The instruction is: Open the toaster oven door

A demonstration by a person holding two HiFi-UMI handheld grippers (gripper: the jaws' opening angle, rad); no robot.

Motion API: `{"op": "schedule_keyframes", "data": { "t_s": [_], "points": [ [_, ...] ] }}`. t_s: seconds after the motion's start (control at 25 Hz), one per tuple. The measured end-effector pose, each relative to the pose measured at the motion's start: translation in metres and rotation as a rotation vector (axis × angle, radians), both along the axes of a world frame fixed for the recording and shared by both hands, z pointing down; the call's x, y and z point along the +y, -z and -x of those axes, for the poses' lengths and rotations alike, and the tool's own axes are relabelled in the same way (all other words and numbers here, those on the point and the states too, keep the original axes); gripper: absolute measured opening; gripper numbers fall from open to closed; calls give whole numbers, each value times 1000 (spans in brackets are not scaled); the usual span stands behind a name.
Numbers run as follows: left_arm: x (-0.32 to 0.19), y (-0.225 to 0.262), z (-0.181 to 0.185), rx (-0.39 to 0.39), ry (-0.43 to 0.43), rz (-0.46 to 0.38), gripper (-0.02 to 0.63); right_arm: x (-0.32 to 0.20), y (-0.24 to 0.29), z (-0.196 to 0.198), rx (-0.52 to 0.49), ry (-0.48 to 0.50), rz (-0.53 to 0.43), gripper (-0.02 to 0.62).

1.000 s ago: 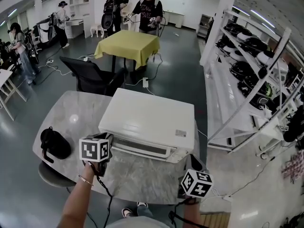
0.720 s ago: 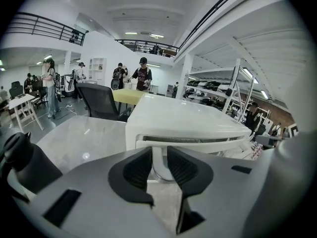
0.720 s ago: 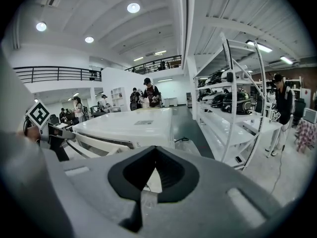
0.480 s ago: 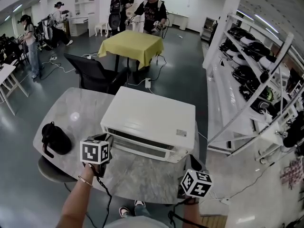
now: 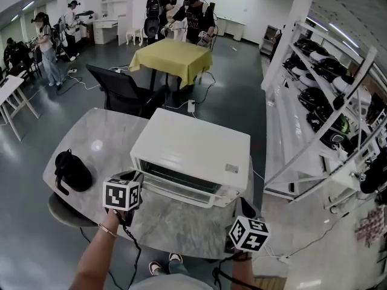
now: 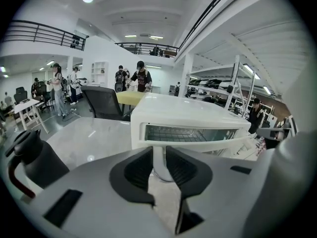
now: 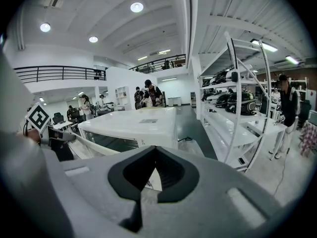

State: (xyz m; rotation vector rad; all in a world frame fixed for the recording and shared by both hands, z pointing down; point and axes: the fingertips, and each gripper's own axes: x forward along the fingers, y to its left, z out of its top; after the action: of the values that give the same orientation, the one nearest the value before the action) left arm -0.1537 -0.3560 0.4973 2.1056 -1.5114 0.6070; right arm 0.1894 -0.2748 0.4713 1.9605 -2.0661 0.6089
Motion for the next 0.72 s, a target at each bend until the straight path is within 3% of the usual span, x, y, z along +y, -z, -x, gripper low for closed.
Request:
{"op": "schedule_keyframes", "data": {
  "t_s": [0.72],
  "points": [
    [25,-10,9,24,10,-6,77,5,2,14,40,49,5,5]
  ]
}}
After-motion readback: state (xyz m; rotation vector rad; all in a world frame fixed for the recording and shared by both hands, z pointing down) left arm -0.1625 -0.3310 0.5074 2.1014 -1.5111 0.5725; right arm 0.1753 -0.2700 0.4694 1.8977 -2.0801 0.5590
